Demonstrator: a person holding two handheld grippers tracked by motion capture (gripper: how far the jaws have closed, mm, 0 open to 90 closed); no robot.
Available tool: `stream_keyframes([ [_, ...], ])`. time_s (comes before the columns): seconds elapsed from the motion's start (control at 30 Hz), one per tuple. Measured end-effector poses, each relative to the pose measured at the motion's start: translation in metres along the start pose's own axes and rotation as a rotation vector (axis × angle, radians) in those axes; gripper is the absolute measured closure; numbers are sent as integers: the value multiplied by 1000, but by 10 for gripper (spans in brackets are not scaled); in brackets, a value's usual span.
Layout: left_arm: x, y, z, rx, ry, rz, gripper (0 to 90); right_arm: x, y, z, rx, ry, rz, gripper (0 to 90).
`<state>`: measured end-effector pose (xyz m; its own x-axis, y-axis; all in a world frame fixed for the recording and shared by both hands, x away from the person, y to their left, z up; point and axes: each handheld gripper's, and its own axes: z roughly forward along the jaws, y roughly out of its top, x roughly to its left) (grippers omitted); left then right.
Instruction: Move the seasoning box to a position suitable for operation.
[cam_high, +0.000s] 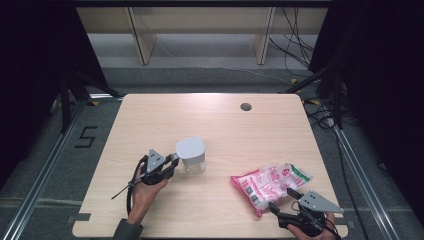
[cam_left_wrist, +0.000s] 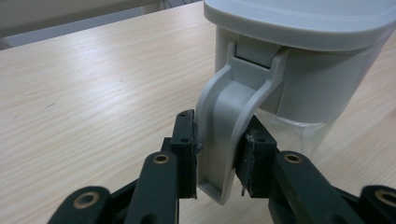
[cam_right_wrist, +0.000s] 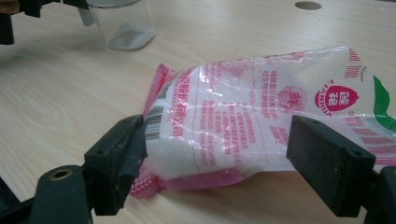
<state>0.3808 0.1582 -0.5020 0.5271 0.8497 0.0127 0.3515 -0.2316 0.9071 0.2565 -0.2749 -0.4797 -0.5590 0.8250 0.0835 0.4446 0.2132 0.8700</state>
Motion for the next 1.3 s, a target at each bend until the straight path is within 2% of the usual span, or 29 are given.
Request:
stream_keyframes([
  [0.07, -3, 1, 4, -5, -16, 15, 703, -1, 0, 0, -2, -1, -10, 208],
  [0.1, -4, 2, 6, -9, -25, 18, 703, 0, 0, 0, 2, 0, 7, 208],
  [0.13, -4, 2, 7, -12, -34, 31, 703, -2, 0, 0, -3, 1, -17, 208],
  [0.2, -4, 3, 9, -20, -39, 21, 705, -2, 0, 1, -5, -9, -14, 208],
  [0.23, -3, 3, 9, -14, -42, 36, 705, -2, 0, 1, -5, -9, -14, 208],
  [0.27, -3, 3, 11, -20, -50, 20, 705, -3, 0, 2, -4, -11, -24, 208],
  [0.3, -2, 3, 12, -23, -47, 26, 707, -3, 0, 2, -5, -7, -32, 208],
  [0.33, -2, 4, 15, -25, -48, 26, 708, -2, 0, 1, -2, 4, -15, 208],
  [0.4, -2, 5, 19, -31, -47, 16, 713, -2, 0, 1, 7, 3, -22, 208],
  [0.43, -2, 6, 21, -34, -47, 17, 718, -3, 0, 1, 14, -1, -32, 208],
  [0.53, -3, 10, 29, -34, -51, 36, 724, -2, 0, 1, -1, 3, -15, 208],
  [0.63, -8, 12, 34, -38, -61, 33, 732, -3, -1, 2, -1, -8, -25, 208],
  [0.67, -10, 12, 34, -34, -61, 33, 732, -3, -1, 2, -1, -8, -25, 208],
  [0.7, -12, 13, 34, -27, -63, 52, 731, -3, 0, 2, -6, -5, -28, 208],
  [0.77, -15, 13, 33, -27, -65, 45, 731, -4, 0, 2, -1, -13, -31, 208],
  [0.83, -17, 13, 32, -21, -58, 44, 730, -3, -1, 1, 1, 3, -17, 208],
  [0.87, -17, 14, 32, -19, -63, 44, 729, -2, -1, 2, -3, -12, -18, 208],
  [0.93, -18, 13, 32, -18, -73, 45, 726, -3, 0, 0, -3, 1, -38, 208],
  [0.97, -19, 13, 32, -18, -74, 48, 726, -3, 0, 1, -3, 7, -22, 208],
  [1.03, -22, 14, 32, -18, -83, 45, 724, -2, 0, 1, 3, 6, -20, 208],
  [1.2, -30, 15, 32, -10, -104, 55, 721, -2, 0, 0, 5, 8, -18, 208],
  [1.23, -31, 15, 32, -10, -104, 61, 719, -3, 0, 1, -9, 1, -33, 208],
  [1.3, -31, 15, 31, -5, -102, 65, 719, -3, 0, 1, -7, 1, -31, 208],
])
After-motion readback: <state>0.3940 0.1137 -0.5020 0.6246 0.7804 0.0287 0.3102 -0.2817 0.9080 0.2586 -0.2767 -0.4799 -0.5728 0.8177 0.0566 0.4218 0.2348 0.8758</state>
